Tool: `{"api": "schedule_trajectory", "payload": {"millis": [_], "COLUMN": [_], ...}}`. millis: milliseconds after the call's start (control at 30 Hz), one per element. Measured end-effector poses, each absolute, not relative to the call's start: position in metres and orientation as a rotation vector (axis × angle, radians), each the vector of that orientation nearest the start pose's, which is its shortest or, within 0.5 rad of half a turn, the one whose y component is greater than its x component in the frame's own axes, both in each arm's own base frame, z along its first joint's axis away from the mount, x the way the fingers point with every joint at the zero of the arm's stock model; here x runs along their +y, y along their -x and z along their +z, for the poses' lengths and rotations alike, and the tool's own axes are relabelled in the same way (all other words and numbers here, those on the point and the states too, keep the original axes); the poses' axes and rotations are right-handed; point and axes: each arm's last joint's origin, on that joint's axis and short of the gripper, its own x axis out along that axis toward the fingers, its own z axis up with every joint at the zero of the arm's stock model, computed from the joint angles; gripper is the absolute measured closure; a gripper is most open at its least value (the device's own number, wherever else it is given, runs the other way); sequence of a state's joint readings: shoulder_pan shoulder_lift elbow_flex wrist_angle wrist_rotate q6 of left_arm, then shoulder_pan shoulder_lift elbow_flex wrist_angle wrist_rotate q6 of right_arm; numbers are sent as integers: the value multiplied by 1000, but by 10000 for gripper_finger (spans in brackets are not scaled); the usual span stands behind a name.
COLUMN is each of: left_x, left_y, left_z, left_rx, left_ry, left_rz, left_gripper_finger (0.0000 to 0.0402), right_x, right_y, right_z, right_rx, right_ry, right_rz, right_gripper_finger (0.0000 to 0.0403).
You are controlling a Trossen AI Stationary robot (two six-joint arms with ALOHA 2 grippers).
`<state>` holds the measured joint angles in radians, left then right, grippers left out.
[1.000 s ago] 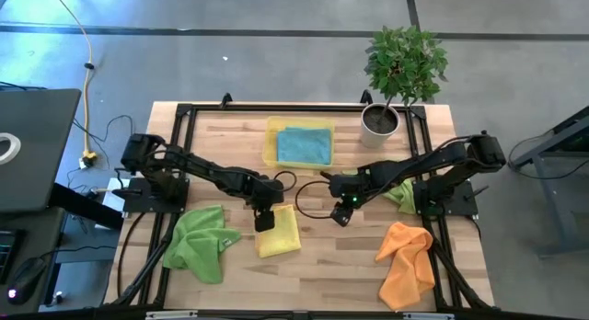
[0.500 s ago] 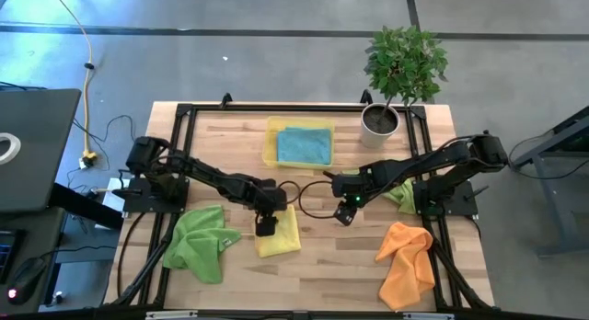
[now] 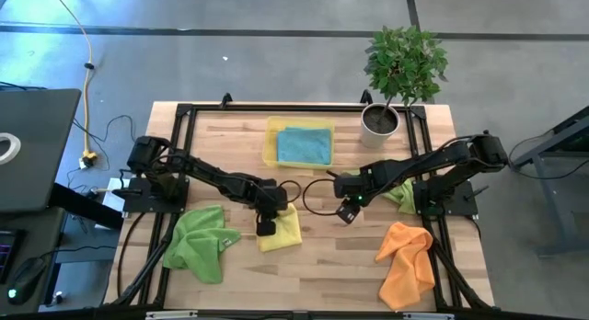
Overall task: Fold microfiber towels
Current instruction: Put the folded yellow microfiber cloth into the yellow bin
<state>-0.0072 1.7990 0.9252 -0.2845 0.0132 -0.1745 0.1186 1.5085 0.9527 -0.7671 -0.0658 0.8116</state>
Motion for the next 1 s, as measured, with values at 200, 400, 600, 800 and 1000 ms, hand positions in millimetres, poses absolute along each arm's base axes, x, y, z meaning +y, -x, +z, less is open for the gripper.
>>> {"api": "schedule_trajectory", "payload": {"millis": [200,400,600,800,1000], "left_x": [11,46,90,128,152], "left_y": [-332,-346,-350,-347,-342], "left_z": [154,183,202,210,207], "left_rx": [1106,1062,1026,987,1008], "left_ry": [-21,-203,-378,-489,-609], "left_rz": [85,165,336,375,339], "left_gripper_finger": [383,393,386,387,386], "right_x": [31,25,18,14,12], "right_y": [-253,-229,-205,-190,-185], "right_z": [200,228,256,274,279], "right_rx": [1343,1252,1084,955,908], "right_ry": [-643,-627,-636,-619,-601], "right_rz": [-476,-599,-660,-672,-696], "right_gripper_finger": [256,256,256,256,256]}}
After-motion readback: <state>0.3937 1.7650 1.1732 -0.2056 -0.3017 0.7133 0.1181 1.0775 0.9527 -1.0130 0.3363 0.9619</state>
